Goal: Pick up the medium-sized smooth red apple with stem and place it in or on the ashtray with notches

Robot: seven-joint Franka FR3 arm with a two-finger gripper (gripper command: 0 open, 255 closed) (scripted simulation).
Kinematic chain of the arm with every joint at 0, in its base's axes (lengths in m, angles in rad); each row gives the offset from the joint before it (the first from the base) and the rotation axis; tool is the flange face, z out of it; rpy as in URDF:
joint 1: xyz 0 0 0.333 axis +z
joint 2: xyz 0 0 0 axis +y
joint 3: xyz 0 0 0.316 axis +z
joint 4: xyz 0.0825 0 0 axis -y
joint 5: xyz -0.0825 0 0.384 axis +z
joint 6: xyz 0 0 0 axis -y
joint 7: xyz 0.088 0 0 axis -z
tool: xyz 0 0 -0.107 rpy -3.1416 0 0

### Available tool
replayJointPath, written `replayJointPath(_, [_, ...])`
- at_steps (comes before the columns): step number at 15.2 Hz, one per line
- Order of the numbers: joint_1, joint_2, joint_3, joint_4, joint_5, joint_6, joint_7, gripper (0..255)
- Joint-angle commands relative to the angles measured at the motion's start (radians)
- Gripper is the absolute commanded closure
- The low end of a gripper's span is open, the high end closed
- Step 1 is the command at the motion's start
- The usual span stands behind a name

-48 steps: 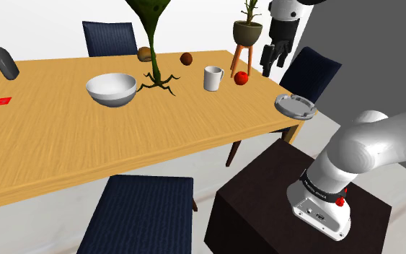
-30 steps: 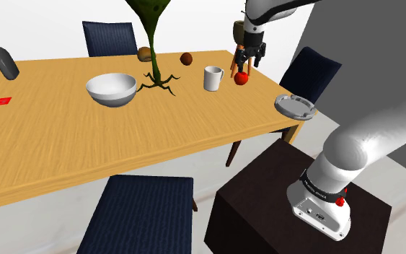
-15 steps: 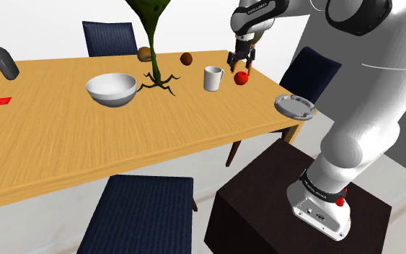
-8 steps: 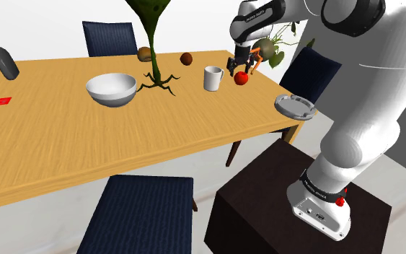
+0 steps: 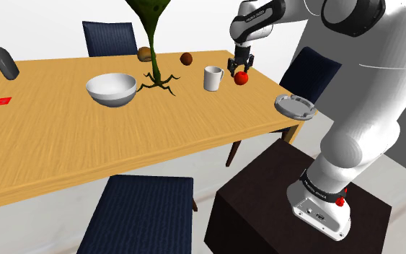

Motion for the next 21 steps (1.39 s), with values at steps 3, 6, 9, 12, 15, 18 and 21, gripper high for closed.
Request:
replayJointPath(3, [0.000, 0.001, 0.000, 0.000, 0.000, 0.000, 0.000, 255])
replayJointPath(6, [0.000, 0.001, 0.000, 0.000, 0.000, 0.000, 0.000, 255])
replayJointPath(9, [0.000, -0.009, 0.000, 0.013, 0.000, -0.024, -0.003, 255])
replayJointPath(12, [0.001, -0.022, 0.000, 0.037, 0.001, -0.060, -0.006, 255])
replayJointPath(15, [0.001, -0.034, 0.000, 0.062, 0.001, -0.096, -0.010, 255])
replayJointPath(18, [0.002, -0.044, 0.000, 0.089, 0.002, -0.133, -0.014, 255])
replayJointPath(21, [0.002, -0.052, 0.000, 0.119, 0.003, -0.171, -0.018, 255])
